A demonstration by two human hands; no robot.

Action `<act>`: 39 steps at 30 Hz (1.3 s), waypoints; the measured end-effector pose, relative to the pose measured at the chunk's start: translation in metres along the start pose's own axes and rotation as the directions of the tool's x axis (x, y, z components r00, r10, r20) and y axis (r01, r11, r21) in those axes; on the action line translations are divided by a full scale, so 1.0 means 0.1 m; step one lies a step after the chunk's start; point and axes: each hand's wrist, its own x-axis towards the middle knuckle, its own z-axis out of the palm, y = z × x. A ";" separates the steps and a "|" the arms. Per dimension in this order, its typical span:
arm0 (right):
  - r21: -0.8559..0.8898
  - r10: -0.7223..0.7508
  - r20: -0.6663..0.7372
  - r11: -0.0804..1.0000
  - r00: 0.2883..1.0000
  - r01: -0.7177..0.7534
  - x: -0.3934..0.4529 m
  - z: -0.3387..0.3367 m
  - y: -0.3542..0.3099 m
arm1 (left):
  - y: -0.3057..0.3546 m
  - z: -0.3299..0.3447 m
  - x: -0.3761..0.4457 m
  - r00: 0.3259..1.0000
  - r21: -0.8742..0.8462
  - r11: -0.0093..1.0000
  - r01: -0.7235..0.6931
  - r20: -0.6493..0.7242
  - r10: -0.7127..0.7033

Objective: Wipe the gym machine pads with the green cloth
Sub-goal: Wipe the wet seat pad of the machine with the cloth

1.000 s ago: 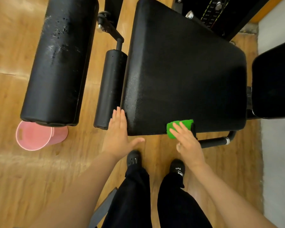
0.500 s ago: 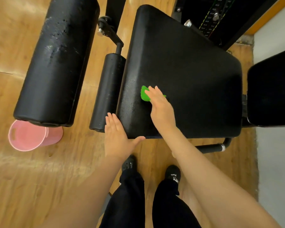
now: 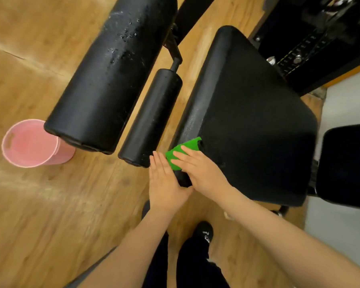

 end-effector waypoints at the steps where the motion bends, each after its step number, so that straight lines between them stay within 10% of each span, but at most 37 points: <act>1: -0.022 -0.032 0.026 0.999 0.999 0.033 0.04 -0.05 0.07 | -0.01 0.00 0.01 1.000 -0.012 1.000 0.001 0.001 -0.001; 7: -0.081 -0.104 0.138 0.990 0.985 0.116 0.34 -0.20 0.51 | 0.07 -0.11 0.19 1.000 -0.017 1.000 -0.024 -0.014 0.024; 24: 0.037 0.446 -0.079 0.895 0.891 -0.445 1.81 -1.33 2.71 | 0.59 -0.03 0.73 0.993 0.125 0.992 0.013 -0.120 0.003; 39: 0.178 0.360 -0.149 0.926 0.921 -0.333 0.90 -0.65 1.55 | 0.60 0.03 0.76 0.987 0.128 0.991 0.038 -0.159 -0.017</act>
